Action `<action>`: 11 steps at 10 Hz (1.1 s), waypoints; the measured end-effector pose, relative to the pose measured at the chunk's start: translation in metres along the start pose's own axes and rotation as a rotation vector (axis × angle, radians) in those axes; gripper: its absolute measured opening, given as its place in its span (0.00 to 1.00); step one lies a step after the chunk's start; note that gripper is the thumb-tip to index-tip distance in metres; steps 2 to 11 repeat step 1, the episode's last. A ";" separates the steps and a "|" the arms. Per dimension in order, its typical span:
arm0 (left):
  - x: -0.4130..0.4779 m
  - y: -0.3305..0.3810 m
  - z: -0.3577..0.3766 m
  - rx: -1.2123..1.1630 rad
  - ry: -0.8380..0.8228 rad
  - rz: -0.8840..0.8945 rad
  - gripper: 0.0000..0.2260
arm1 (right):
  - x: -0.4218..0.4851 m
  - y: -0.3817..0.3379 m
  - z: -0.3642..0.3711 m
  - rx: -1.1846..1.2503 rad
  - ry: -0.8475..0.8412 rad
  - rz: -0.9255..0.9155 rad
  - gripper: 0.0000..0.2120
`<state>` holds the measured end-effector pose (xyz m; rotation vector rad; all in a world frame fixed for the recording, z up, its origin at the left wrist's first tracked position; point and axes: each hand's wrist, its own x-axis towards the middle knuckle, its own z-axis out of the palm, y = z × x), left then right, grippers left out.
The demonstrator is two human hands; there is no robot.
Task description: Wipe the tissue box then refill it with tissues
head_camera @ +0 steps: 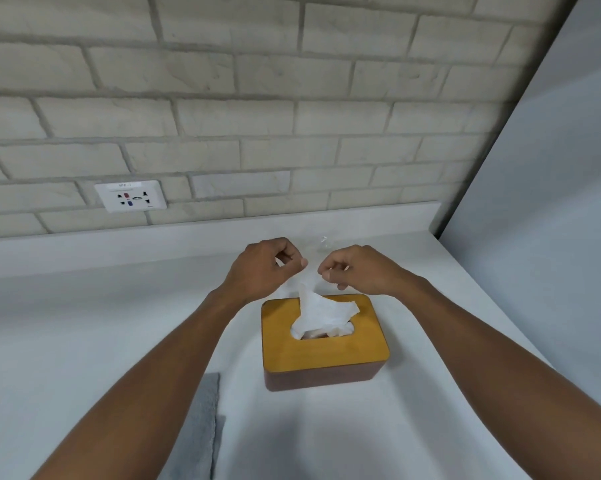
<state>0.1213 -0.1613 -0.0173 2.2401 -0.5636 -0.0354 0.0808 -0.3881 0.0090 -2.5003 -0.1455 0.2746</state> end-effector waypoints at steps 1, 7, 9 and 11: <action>0.002 0.005 -0.008 0.100 -0.041 -0.012 0.09 | -0.003 -0.006 -0.002 -0.040 0.018 0.013 0.08; 0.002 0.005 -0.008 0.100 -0.041 -0.012 0.09 | -0.003 -0.006 -0.002 -0.040 0.018 0.013 0.08; 0.002 0.005 -0.008 0.100 -0.041 -0.012 0.09 | -0.003 -0.006 -0.002 -0.040 0.018 0.013 0.08; 0.002 0.005 -0.008 0.100 -0.041 -0.012 0.09 | -0.003 -0.006 -0.002 -0.040 0.018 0.013 0.08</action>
